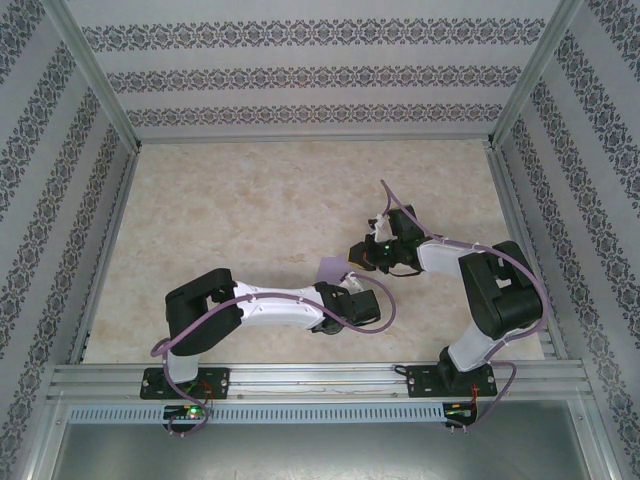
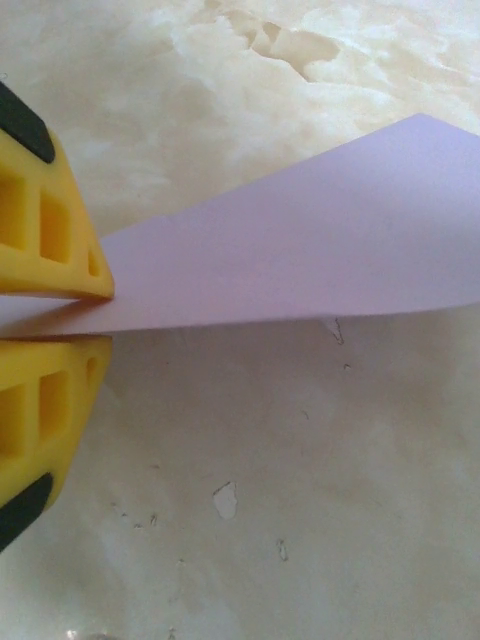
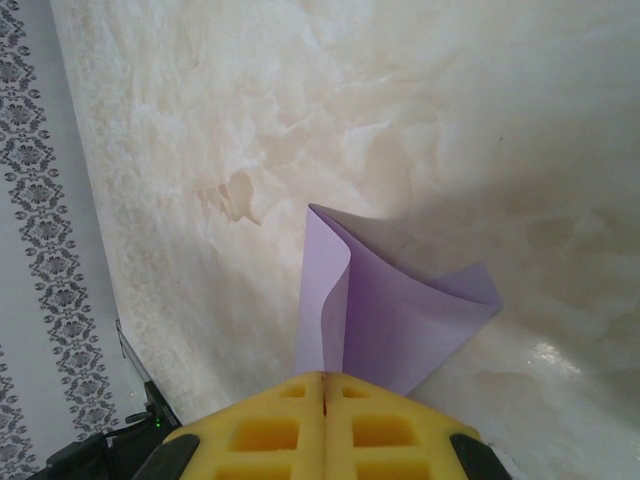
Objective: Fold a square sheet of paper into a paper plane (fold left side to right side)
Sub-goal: Fold the wing for the fifth time at the center of the table.
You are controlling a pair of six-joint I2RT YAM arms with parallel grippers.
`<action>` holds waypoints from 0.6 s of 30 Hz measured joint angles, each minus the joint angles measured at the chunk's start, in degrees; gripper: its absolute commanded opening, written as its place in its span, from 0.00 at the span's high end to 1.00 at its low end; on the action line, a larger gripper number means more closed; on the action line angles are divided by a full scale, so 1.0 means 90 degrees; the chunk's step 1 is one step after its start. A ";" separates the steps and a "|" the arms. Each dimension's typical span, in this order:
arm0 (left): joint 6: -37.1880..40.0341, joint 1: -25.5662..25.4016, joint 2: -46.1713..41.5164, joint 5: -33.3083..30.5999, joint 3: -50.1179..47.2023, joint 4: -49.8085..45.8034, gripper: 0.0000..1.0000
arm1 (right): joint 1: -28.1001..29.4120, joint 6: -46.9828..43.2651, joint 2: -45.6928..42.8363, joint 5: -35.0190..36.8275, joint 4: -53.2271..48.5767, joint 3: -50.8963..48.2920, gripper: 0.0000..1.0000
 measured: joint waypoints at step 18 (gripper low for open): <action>-0.0015 0.0066 0.0005 0.0682 -0.0233 0.0457 0.98 | -0.0867 -0.0447 -0.1049 0.0665 -0.0602 -0.0296 0.67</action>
